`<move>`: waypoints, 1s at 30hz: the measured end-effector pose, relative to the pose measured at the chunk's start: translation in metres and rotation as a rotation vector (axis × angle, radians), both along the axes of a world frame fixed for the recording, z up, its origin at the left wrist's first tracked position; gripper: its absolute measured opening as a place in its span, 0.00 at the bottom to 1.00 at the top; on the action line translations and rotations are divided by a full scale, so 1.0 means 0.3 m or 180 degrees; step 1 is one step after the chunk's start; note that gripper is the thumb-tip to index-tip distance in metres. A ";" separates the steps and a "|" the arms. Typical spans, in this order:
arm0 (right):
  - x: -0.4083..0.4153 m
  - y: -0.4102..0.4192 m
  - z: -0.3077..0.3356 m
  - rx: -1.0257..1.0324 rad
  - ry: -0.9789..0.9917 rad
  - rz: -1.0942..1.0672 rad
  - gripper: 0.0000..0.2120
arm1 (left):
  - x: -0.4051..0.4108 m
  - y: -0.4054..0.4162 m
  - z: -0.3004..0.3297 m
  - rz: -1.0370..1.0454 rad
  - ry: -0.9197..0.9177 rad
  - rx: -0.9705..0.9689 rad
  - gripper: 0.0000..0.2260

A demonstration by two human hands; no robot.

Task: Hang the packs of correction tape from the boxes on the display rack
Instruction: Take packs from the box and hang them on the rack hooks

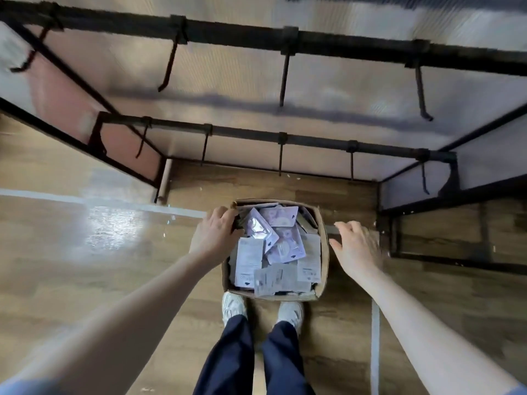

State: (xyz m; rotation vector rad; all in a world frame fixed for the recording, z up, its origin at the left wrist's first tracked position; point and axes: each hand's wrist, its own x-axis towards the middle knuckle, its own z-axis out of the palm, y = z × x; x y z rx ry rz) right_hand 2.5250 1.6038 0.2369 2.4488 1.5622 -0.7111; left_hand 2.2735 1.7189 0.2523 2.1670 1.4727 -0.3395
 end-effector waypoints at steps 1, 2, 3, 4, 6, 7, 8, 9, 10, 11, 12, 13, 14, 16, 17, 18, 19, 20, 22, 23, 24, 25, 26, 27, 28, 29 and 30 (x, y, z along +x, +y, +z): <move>-0.007 -0.010 -0.066 -0.0039 0.0006 -0.0022 0.17 | -0.005 -0.011 -0.072 -0.0003 0.0040 -0.0075 0.20; -0.013 -0.019 -0.131 -0.0083 0.0032 -0.0024 0.18 | -0.012 -0.020 -0.147 -0.0014 0.0066 -0.0146 0.20; -0.020 -0.027 -0.197 -0.0147 0.0065 -0.0010 0.19 | -0.019 -0.030 -0.221 -0.0055 0.0101 -0.0216 0.20; -0.028 -0.034 -0.261 -0.0208 0.0102 0.0003 0.20 | -0.025 -0.039 -0.292 -0.0088 0.0131 -0.0278 0.21; -0.041 -0.047 -0.389 -0.0306 0.0162 -0.0002 0.22 | -0.038 -0.056 -0.427 -0.0154 0.0166 -0.0352 0.21; -0.048 -0.053 -0.449 -0.0362 0.0186 -0.0007 0.22 | -0.046 -0.063 -0.489 -0.0221 0.0195 -0.0386 0.22; -0.056 -0.058 -0.505 -0.0422 0.0214 -0.0017 0.23 | -0.053 -0.068 -0.550 -0.0317 0.0243 -0.0416 0.23; -0.064 -0.063 -0.559 -0.0474 0.0251 -0.0036 0.23 | -0.061 -0.073 -0.609 -0.0404 0.0287 -0.0439 0.24; -0.071 -0.067 -0.609 -0.0510 0.0288 -0.0055 0.23 | -0.068 -0.077 -0.665 -0.0456 0.0318 -0.0456 0.26; -0.078 -0.071 -0.656 -0.0534 0.0312 -0.0068 0.23 | -0.073 -0.079 -0.716 -0.0497 0.0340 -0.0459 0.27; -0.082 -0.073 -0.700 -0.0548 0.0325 -0.0072 0.24 | -0.077 -0.081 -0.768 -0.0548 0.0378 -0.0458 0.28; -0.085 -0.076 -0.741 -0.0562 0.0339 -0.0063 0.24 | -0.078 -0.083 -0.813 -0.0621 0.0428 -0.0452 0.29; -0.088 -0.077 -0.779 -0.0573 0.0366 -0.0046 0.25 | -0.078 -0.084 -0.853 -0.0696 0.0471 -0.0445 0.30; -0.095 -0.078 -0.847 -0.0594 0.0426 -0.0050 0.27 | -0.076 -0.084 -0.921 -0.0831 0.0496 -0.0432 0.30; -0.098 -0.076 -0.877 -0.0607 0.0462 -0.0077 0.27 | -0.074 -0.082 -0.952 -0.0876 0.0463 -0.0430 0.31; -0.102 -0.073 -0.902 -0.0614 0.0483 -0.0110 0.27 | -0.072 -0.080 -0.979 -0.0891 0.0413 -0.0432 0.32; -0.107 -0.070 -0.926 -0.0619 0.0461 -0.0127 0.28 | -0.068 -0.079 -1.003 -0.0885 0.0370 -0.0431 0.33; -0.110 -0.066 -0.946 -0.0609 0.0402 -0.0135 0.28 | -0.064 -0.079 -1.023 -0.0878 0.0347 -0.0442 0.33; -0.114 -0.061 -0.975 -0.0488 0.0345 -0.0248 0.30 | -0.054 -0.079 -1.051 -0.0882 0.0338 -0.0462 0.34; -0.113 -0.059 -0.988 -0.0381 0.0403 -0.0348 0.31 | -0.049 -0.080 -1.059 -0.0880 0.0346 -0.0449 0.34; -0.114 -0.058 -0.998 -0.0283 0.0524 -0.0458 0.31 | -0.044 -0.078 -1.063 -0.0873 0.0360 -0.0433 0.33; -0.113 -0.058 -1.007 -0.0207 0.0687 -0.0595 0.31 | -0.039 -0.077 -1.063 -0.0859 0.0369 -0.0419 0.33; -0.114 -0.057 -1.013 -0.0138 0.0895 -0.0795 0.31 | -0.037 -0.075 -1.062 -0.0831 0.0367 -0.0419 0.32; -0.116 -0.055 -1.016 -0.0113 0.1125 -0.1043 0.30 | -0.036 -0.073 -1.059 -0.0794 0.0359 -0.0434 0.32; -0.120 -0.053 -1.015 -0.0111 0.1338 -0.1280 0.28 | -0.037 -0.072 -1.055 -0.0758 0.0351 -0.0456 0.31; -0.123 -0.052 -1.012 -0.0117 0.1493 -0.1466 0.26 | -0.037 -0.070 -1.049 -0.0727 0.0345 -0.0471 0.31; -0.126 -0.051 -1.008 -0.0111 0.1598 -0.1613 0.24 | -0.038 -0.069 -1.042 -0.0701 0.0337 -0.0475 0.30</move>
